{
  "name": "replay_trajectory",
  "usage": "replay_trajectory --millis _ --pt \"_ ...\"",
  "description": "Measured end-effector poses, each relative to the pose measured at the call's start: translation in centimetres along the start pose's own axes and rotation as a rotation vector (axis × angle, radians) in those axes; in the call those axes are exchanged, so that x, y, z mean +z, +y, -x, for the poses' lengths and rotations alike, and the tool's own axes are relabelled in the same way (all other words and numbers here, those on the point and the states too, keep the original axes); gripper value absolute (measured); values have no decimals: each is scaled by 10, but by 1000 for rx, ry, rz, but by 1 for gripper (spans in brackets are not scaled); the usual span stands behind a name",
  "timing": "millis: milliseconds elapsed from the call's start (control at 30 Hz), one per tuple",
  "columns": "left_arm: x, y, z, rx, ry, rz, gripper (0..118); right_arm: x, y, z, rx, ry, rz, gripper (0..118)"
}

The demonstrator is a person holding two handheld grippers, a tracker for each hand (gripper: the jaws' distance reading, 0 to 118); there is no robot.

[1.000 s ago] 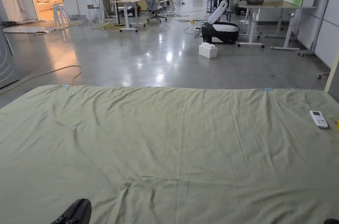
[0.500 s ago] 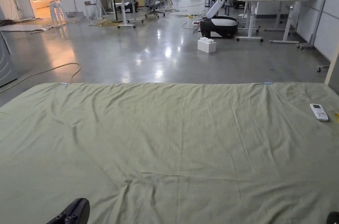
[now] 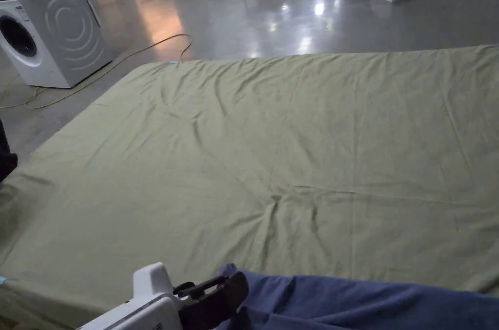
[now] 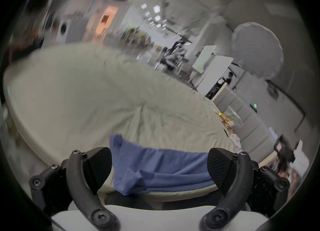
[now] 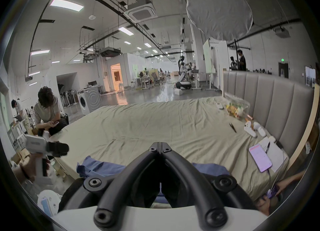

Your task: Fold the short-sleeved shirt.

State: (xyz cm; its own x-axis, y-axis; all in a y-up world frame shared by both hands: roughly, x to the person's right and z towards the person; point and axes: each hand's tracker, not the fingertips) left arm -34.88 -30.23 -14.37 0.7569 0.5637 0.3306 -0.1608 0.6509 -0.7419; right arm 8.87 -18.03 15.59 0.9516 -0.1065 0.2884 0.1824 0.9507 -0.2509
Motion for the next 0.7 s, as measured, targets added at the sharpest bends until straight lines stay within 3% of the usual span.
replay_trajectory --millis 100,233,267,333,400,433,467,533,567,700 --pt "-33 -4 37 107 -14 65 110 -2 -4 0 -17 -6 34 0" --pt "-69 -13 77 337 -192 116 109 0 -6 1 -23 -5 45 0" --pt "-78 -16 84 418 -199 141 103 0 -6 1 -28 -1 45 0" --pt "-86 -20 94 553 -228 147 75 -1 -6 2 -33 2 55 0" --pt "-94 -21 89 608 -339 131 68 -1 -5 4 -23 -2 58 0" --pt "-102 -24 88 620 -286 189 68 -2 -5 5 -17 -1 66 0" --pt "-109 -26 88 621 -264 216 56 -3 -3 6 -6 0 72 0" --pt "-119 -25 86 636 -226 273 17 -3 -2 8 9 -9 79 0" --pt "-118 -22 85 621 -240 236 12 -3 -2 8 10 -9 81 0" --pt "-101 6 78 583 -235 78 11 -1 -4 1 -44 0 87 0"
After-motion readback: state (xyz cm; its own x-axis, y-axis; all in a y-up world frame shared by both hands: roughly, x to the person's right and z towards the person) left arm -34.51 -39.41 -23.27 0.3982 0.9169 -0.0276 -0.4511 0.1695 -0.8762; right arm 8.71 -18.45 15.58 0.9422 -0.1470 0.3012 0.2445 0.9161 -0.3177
